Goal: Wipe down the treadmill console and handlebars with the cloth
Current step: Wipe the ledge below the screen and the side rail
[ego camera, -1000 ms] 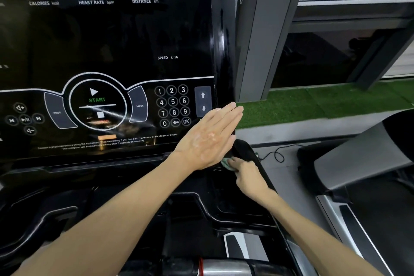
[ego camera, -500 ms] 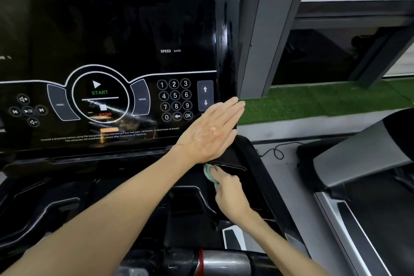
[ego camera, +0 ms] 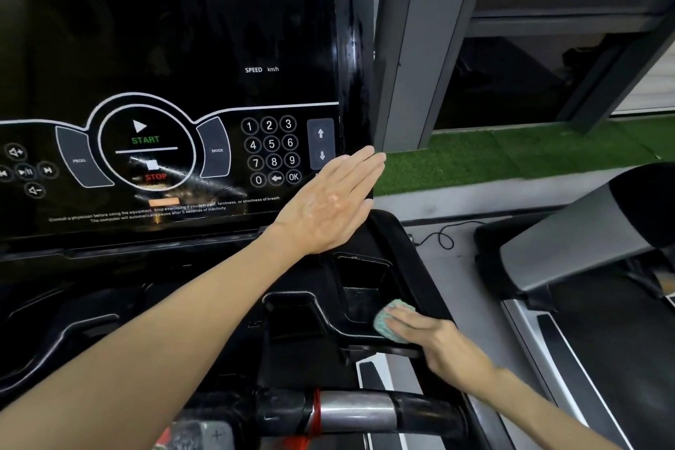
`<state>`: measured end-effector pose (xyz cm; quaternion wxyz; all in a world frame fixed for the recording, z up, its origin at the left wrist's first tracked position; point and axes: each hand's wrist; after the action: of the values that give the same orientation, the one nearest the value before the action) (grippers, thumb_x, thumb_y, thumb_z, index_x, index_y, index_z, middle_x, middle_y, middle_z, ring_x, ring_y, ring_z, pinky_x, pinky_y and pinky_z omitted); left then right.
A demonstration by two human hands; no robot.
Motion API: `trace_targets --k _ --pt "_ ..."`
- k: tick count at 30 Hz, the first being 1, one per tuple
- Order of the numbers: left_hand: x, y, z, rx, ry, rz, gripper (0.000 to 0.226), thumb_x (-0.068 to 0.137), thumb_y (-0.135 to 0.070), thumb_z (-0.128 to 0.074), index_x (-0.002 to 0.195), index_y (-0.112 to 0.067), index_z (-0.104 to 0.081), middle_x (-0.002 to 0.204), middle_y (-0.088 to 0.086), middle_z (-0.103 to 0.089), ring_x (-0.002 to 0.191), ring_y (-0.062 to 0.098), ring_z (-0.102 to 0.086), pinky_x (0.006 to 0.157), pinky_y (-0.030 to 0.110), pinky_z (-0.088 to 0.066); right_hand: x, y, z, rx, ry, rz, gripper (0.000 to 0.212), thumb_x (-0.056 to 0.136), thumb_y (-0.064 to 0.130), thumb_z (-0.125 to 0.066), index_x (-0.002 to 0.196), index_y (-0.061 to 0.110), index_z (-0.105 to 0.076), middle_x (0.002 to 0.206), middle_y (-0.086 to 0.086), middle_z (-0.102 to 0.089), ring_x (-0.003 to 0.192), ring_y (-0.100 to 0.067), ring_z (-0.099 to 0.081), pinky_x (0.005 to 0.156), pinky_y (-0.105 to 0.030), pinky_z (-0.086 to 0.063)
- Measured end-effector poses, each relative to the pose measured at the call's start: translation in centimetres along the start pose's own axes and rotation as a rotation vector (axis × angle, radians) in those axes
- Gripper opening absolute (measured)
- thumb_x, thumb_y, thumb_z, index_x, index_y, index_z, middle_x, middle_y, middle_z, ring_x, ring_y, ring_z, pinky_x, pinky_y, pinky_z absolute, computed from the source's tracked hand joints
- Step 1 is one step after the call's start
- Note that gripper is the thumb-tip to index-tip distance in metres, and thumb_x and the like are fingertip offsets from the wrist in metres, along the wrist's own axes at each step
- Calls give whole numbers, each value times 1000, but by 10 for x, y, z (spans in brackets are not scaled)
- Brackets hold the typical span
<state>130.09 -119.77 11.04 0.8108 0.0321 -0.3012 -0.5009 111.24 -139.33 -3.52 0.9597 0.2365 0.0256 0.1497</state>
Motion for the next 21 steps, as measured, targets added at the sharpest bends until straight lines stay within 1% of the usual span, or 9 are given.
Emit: trace_targets --k 2,6,8,10,13,14,18,20,21 --pt "0 0 -1 3 1 2 54 103 -29 -32 146 5 -37 154 16 -37 145 29 -30 118 43 -27 -11 -7 3 7 -18 -37 80 64 -17 -33 135 14 -56 146 6 -44 137 -13 -38 112 -18 -24" --pt "0 -1 -1 9 0 4 54 103 -29 -33 146 4 -37 155 16 -36 145 29 -30 118 42 -27 -1 17 -2 30 -107 -28 81 61 -20 -42 131 19 -57 142 18 -43 129 -12 -49 102 -18 -40" --pt "0 0 -1 8 5 6 55 103 -29 -32 147 4 -36 155 16 -36 146 29 -29 118 42 -26 21 41 -8 13 -109 60 81 59 -24 -50 130 15 -57 142 8 -48 128 -16 -50 106 -20 -36" --pt "0 0 -1 11 17 3 55 104 -29 -32 147 4 -35 156 16 -35 146 29 -28 119 42 -24 46 65 -18 9 -108 146 78 63 -24 -49 132 12 -56 144 -6 -48 133 -22 -43 110 -22 -28" --pt "-1 -1 -2 14 26 -1 55 104 -29 -31 148 4 -34 156 16 -34 147 30 -27 119 42 -25 63 77 -26 58 -111 197 79 68 -25 -48 134 17 -54 149 -6 -42 139 -24 -29 107 -37 -35" --pt "-1 0 -2 10 30 0 55 104 -29 -30 148 4 -34 156 16 -34 147 29 -27 119 43 -25 60 74 -25 77 -98 205 79 69 -26 -46 134 17 -54 149 -4 -41 141 -22 -27 109 -36 -34" --pt "-2 1 -4 -12 32 7 55 104 -29 -28 148 3 -33 157 15 -32 148 29 -25 120 43 -24 19 45 -15 96 -50 207 71 69 -21 -38 127 13 -63 147 -1 -44 144 -11 -21 115 -21 -22" --pt "-2 1 -4 -11 29 9 55 104 -29 -28 148 3 -33 157 15 -33 148 29 -26 120 43 -23 -7 23 -9 79 -80 154 68 71 -16 -34 124 15 -65 146 2 -45 144 -7 -23 114 -22 -25" --pt "-2 0 -4 -11 30 8 55 104 -29 -28 148 3 -34 157 15 -33 148 29 -26 120 43 -23 -20 12 -6 62 -92 120 71 70 -15 -32 124 18 -65 146 5 -44 143 -5 -24 112 -24 -31"
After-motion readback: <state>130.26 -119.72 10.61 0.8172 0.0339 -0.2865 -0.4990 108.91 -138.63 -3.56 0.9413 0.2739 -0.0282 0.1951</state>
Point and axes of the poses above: each hand's wrist, its own x-axis towards the middle knuckle, its own z-axis out of the back of the hand, y = z × x
